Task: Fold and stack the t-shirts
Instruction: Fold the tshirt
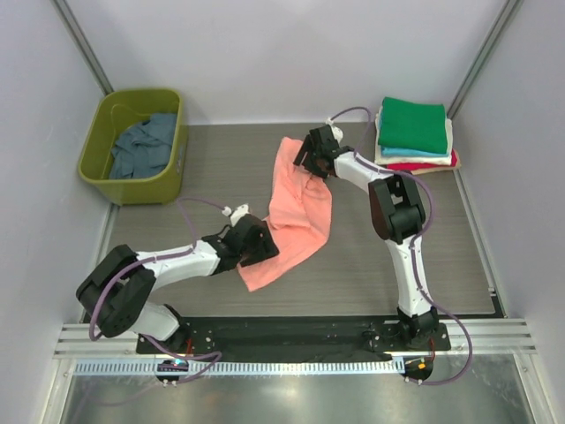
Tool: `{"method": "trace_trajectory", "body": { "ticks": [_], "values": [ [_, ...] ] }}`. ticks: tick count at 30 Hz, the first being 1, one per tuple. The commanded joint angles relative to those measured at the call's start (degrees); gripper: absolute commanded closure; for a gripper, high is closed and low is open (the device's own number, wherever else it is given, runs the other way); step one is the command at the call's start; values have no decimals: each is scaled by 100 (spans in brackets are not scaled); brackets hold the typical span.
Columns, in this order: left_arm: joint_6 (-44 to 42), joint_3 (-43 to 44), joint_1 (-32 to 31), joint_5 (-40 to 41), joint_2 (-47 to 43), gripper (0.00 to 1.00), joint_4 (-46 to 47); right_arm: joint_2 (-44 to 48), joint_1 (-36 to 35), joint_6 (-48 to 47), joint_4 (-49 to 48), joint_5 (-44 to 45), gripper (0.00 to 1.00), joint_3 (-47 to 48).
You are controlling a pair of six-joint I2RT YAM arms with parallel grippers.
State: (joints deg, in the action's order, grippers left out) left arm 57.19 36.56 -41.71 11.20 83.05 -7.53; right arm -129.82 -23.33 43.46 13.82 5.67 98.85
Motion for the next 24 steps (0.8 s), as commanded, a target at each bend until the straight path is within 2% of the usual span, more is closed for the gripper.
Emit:
{"method": "trace_trajectory", "body": {
  "ticks": [1,8,14,17,20,24],
  "values": [
    [943,-457,-627,-1454,432,32,-715,-692,-75,-549,595,-488,28,801],
    [1356,-202,-1320,-1849,300,31,-549,-1739,-110,-1023,709,-1515,28,2480],
    [1672,-140,-1760,-2480,932,31,240,-2354,-119,-1322,718,-2262,26,3569],
    [1778,-53,-1875,-2920,1415,31,865,-2530,-128,-1507,709,-2544,24,3799],
    [1682,281,-1945,-3115,1706,31,902,-2645,-128,-1656,631,-2799,23,3949],
    [1524,615,-1981,-3125,1566,31,666,-2680,-119,-1867,577,-3029,22,4064]
  ]
}}
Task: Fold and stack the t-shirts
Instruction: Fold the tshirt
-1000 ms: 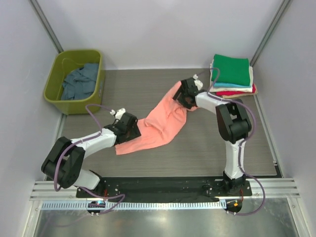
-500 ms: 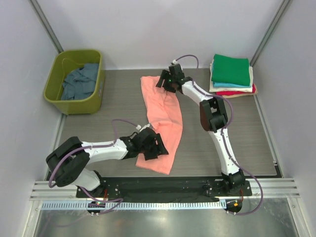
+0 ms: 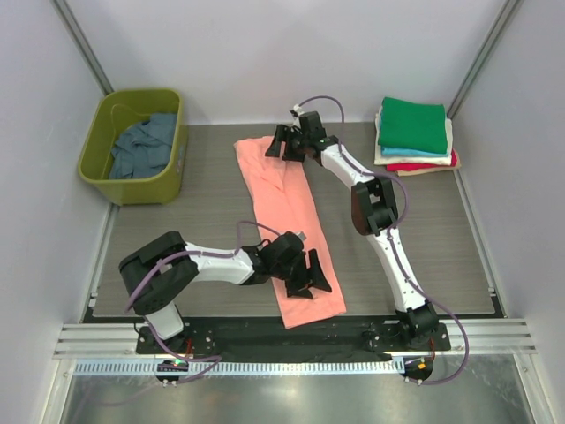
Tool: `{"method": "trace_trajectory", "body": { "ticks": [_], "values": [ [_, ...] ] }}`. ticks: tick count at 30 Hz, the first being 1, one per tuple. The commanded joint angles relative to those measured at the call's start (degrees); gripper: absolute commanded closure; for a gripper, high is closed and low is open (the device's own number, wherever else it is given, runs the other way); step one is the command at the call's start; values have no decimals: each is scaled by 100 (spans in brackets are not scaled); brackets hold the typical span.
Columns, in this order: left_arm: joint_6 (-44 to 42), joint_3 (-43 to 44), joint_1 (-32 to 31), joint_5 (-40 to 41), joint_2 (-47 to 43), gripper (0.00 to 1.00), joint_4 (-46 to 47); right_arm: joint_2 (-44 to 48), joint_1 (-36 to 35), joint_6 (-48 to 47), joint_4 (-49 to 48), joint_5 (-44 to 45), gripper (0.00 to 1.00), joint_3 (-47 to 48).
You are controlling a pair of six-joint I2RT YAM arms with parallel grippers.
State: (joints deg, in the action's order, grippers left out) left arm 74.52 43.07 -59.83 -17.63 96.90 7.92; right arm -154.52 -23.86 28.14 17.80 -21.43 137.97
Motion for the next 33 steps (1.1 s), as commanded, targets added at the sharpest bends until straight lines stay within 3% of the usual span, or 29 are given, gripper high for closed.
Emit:
{"method": "trace_trajectory", "body": {
  "ticks": [1,5,14,27,33],
  "values": [
    [-271,34,-169,-128,128,31,-1098,-176,-66,-405,171,-213,22,108],
    [-631,360,-169,400,-206,31,-2459,27,39,-275,197,612,21,-156],
    [-755,193,-169,1699,-1463,28,-4086,466,549,244,171,1605,23,-929],
    [-693,8,-160,2088,-2227,28,-4474,888,654,508,136,2038,23,-1624],
    [-711,78,-160,2299,-2492,25,-4589,757,637,306,109,1257,23,-1055]
  ]
}}
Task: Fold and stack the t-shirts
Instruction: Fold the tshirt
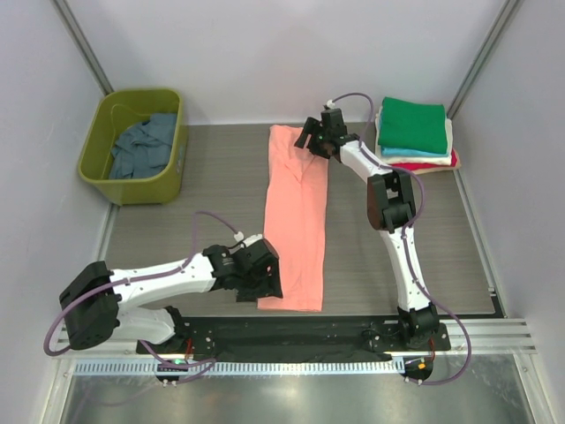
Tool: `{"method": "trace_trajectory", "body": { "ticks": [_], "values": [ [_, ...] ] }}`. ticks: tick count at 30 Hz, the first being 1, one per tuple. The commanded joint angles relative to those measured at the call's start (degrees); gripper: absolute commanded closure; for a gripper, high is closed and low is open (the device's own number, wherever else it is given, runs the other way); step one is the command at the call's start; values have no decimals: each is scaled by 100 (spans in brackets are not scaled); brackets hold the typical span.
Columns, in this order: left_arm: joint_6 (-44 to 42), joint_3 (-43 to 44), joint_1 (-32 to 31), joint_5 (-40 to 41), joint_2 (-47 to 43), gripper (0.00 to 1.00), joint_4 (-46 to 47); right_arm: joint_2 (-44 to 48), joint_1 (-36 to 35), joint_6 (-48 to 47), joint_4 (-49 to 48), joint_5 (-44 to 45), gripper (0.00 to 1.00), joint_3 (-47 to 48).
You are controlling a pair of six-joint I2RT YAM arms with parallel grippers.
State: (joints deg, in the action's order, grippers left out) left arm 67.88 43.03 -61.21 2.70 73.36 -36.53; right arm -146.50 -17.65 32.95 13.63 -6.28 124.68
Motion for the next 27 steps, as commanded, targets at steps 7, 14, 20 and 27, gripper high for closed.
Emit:
{"method": "trace_trajectory", "body": {
  "ticks": [7,14,20,27],
  "values": [
    [-152,557,-23,380,-261,23,-257,-2,-151,-534,544,-1102,19,794],
    [-441,1075,-23,670,-533,22,-600,464,-292,-685,579,-1340,14,917],
    [-591,990,12,1197,-797,20,-908,1420,-362,-878,922,-1060,12,445],
    [-679,102,329,900,-1254,22,-417,4372,-528,-387,887,29,12,-3538]
  ]
}}
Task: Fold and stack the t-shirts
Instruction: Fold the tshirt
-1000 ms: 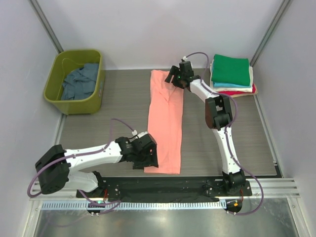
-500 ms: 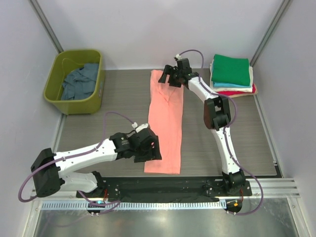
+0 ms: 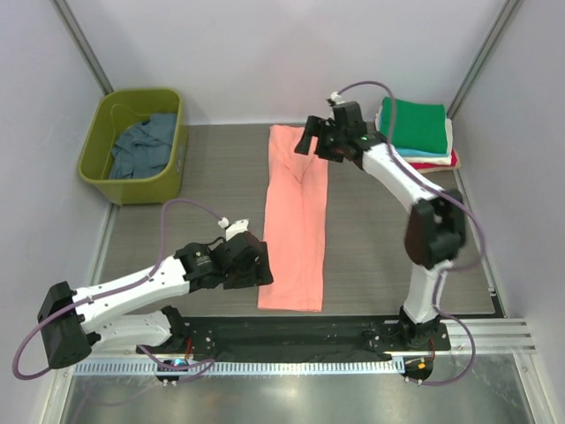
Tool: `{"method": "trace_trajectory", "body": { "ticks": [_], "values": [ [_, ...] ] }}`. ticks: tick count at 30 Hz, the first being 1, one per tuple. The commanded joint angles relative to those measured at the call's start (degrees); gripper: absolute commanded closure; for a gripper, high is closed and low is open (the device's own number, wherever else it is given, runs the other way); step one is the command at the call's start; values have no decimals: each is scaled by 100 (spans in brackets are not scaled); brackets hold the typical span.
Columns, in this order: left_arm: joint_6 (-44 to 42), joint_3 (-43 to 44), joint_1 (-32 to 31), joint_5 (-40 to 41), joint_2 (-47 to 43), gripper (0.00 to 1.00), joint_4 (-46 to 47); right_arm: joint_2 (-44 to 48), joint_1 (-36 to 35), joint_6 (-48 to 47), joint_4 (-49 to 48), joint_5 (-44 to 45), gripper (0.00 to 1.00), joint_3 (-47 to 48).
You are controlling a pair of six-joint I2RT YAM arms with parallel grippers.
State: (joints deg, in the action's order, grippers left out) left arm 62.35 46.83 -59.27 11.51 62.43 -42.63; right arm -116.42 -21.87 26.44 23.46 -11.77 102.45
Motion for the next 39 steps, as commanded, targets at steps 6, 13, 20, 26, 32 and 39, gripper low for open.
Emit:
{"method": "trace_trajectory", "body": {
  "ticks": [6,13,20,26,32,39],
  "values": [
    [-486,-622,538,-385,-118,25,607,4010,-967,1301,-70,1151,13,-4850],
    [-619,-991,574,-780,-188,30,1062,5769,-2320,2681,387,1333,22,-6781],
    [-329,-1589,574,-1116,-284,34,1433,5745,-3481,3570,195,1502,28,-7283],
    [-118,-1923,574,-1485,-442,36,1653,5060,-4158,3922,-167,1642,38,-7424],
    [-21,-2239,574,-1590,-636,39,1960,5147,-4203,4036,-175,1827,50,-7661],
    [23,-2459,583,-1845,-215,46,2609,5331,-4203,4159,-219,1942,68,-7925]
  ]
}}
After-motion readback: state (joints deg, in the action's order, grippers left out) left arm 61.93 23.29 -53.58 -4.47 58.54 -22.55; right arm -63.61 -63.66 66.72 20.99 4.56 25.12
